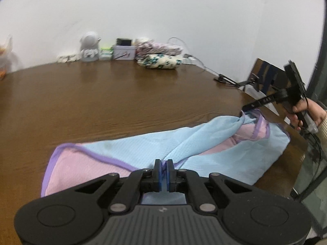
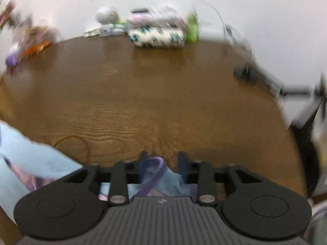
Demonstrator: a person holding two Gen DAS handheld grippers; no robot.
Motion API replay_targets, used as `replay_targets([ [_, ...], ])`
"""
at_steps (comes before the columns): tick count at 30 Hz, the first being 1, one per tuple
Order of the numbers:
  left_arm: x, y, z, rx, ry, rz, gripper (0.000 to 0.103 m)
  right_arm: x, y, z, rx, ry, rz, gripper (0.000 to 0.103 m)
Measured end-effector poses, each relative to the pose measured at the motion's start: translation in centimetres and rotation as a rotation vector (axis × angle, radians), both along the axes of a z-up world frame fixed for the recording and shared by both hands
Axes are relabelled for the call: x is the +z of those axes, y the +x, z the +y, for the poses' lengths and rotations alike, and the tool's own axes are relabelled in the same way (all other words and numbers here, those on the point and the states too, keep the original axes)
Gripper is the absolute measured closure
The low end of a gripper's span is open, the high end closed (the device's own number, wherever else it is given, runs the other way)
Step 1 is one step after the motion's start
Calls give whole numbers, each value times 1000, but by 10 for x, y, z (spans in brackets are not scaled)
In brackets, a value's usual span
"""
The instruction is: Fold clothes
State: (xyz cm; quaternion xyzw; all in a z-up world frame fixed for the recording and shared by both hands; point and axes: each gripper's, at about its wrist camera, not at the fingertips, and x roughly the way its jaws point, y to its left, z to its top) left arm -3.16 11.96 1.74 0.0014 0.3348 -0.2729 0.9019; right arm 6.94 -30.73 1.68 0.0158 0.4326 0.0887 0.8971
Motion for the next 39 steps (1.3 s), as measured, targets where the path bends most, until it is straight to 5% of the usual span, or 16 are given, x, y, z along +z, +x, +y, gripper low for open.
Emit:
replay_targets([
  [2, 2, 0, 2, 21, -2, -2, 100, 5, -9, 6, 9, -29, -41, 102],
  [10, 19, -21, 3, 127, -29, -56, 100, 49, -120, 13, 109, -94, -437, 102],
  [15, 11, -43, -6, 190, -21, -57, 100, 5, -178, 12, 67, -89, -454, 102],
  [21, -7, -51, -7, 295, -6, -20, 94, -24, -199, -2, 1, 16, -349, 99],
  [25, 5, -54, 6, 286, -63, -10, 88, -3, -219, -10, -10, 72, -426, 53],
  [26, 11, -56, 6, 275, -81, -25, 84, 4, -220, -12, -23, 82, -455, 53],
  [32, 17, -35, -26, 272, -19, -83, 77, 6, -172, -1, -106, 16, -419, 55],
  [33, 14, -31, -30, 278, -6, -75, 78, 0, -160, 3, -121, -10, -397, 59],
  [35, 8, -25, -33, 298, 5, -29, 78, -7, -147, 2, -158, 1, -356, 95],
  [39, -1, -22, -27, 333, -1, 29, 81, -21, -154, -6, -237, -12, -353, 96],
])
